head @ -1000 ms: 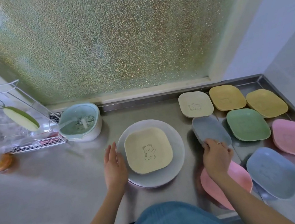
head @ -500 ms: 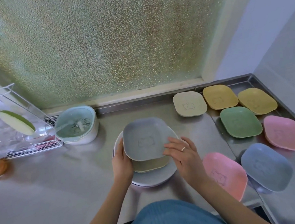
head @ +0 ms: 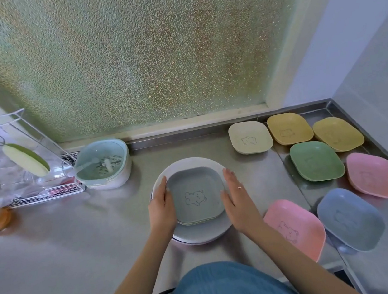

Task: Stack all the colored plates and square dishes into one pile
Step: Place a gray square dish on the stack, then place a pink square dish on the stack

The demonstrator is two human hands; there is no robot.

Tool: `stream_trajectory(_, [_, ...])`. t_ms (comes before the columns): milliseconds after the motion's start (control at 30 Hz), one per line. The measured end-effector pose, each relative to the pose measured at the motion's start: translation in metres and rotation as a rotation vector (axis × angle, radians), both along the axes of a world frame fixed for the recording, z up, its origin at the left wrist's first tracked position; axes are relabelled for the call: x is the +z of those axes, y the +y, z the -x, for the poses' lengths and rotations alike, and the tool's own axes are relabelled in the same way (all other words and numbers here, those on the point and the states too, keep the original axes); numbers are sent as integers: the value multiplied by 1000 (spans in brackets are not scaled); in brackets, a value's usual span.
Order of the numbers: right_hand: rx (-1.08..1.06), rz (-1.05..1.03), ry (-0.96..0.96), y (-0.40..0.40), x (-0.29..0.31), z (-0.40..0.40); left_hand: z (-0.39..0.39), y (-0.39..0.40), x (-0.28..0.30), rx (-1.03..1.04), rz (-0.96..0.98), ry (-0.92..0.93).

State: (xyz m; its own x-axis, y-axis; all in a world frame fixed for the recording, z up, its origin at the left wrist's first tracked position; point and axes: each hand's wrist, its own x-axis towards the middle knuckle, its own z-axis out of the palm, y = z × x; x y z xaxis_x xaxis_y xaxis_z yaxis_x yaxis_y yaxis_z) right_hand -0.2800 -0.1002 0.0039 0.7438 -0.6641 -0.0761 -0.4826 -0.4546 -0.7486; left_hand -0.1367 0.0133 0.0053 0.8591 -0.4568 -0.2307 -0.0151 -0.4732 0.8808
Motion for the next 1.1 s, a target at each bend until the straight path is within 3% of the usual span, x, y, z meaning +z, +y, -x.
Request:
stream_trajectory(100, [40,-9,173,-1,-8,-6,-1,0,1,-84,-55,-46])
stream_trajectory(233, [-9,-68,48,-2,-11,1,-1,1,4,-73,-58,-49])
stream_trajectory(333, [-194,-18,4,-4,-12,21,0,4,3,-16,-20,1])
stream_trajectory(433, [-431,105,215,-9,-22,51,1,5,3,11,25,36])
stream_trajectory(500, [-515,61,390,-11,-31,64,2,3,4,21,18,36])
stream_trajectory(633, [-458,-17,515,-4,-48,72,3,3,6,15,-25,15])
stream_trajectory(1100, [-249,289,321,5,-55,65,2,4,6,-29,-60,-2])
